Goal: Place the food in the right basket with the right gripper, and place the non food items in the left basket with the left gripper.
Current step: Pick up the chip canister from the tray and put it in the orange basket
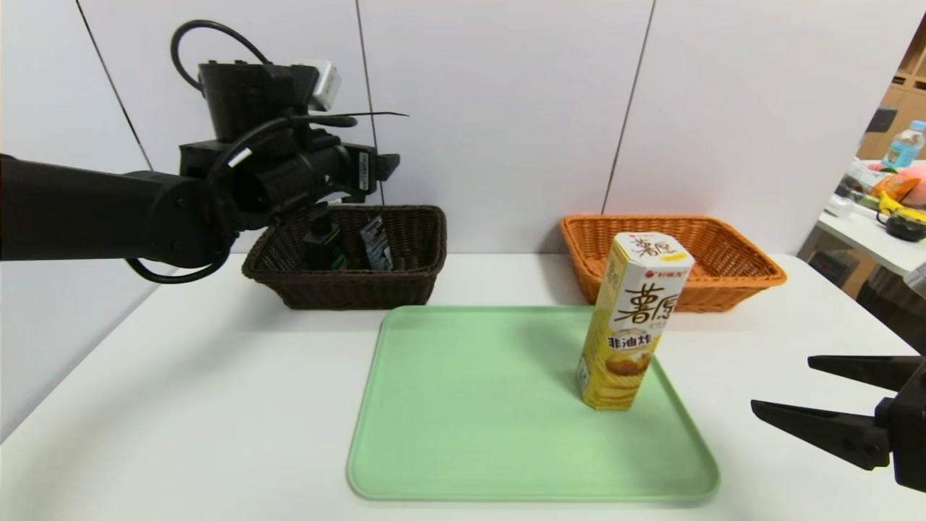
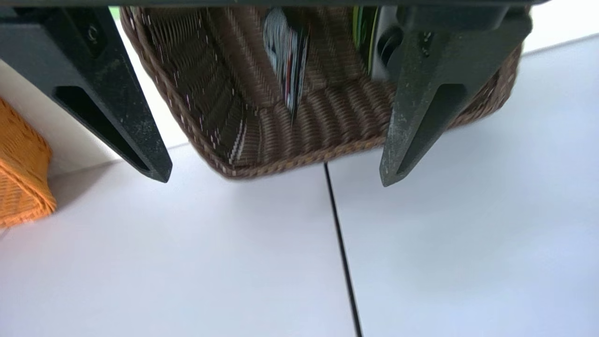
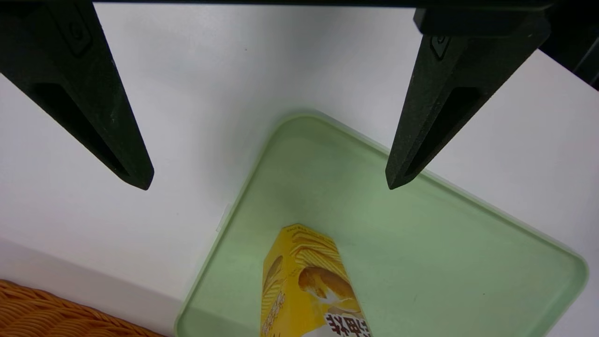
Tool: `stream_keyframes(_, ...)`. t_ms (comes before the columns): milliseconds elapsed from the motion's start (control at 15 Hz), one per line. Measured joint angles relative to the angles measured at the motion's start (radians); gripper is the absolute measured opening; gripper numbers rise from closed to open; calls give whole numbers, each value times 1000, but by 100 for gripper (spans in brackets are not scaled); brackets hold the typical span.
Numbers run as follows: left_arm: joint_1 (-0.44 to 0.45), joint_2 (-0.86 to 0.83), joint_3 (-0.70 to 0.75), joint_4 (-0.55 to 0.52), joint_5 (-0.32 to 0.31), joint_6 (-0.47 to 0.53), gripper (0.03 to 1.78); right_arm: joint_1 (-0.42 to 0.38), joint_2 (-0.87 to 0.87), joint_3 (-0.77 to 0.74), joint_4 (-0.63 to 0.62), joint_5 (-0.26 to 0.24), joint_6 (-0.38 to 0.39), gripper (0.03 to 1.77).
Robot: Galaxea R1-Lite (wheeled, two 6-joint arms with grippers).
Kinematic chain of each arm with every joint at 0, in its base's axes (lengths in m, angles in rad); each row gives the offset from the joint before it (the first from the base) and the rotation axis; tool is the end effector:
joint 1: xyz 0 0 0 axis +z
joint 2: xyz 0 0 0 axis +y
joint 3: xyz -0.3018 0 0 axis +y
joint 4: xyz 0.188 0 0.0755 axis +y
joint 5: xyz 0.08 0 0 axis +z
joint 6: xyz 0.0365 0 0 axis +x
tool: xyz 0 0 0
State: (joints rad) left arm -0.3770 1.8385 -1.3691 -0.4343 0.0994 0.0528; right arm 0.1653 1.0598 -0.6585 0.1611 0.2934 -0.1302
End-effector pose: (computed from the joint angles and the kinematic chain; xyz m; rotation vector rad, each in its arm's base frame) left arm 0.3713 -0.1431 0.2693 0.0608 0.0269 -0.2784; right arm 0.1484 0.0355 0.1980 -0.0882 0.5360 0.4825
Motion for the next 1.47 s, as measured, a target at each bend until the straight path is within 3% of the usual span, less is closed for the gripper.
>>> stream_keyframes(333, -23, -195, 323, 40, 0, -18, 164, 1, -30, 25, 1, 1, 3, 171)
stream_keyframes(533, -83, -327, 544, 41, 0, -77, 166, 1, -40, 40, 1, 0, 8, 171)
stream_keyframes(800, -180, -449, 726, 39, 3, -96, 167, 1, -41, 41, -3, -1, 9, 171)
stream_keyframes(1200, -279, -484, 761, 16, -4, -78, 169, 0, 26, 32, -201, -8, 58, 171)
stream_keyframes(1467, -289, -470, 759, 1, -4, -74, 169, 27, 80, 14, -252, -2, 52, 171)
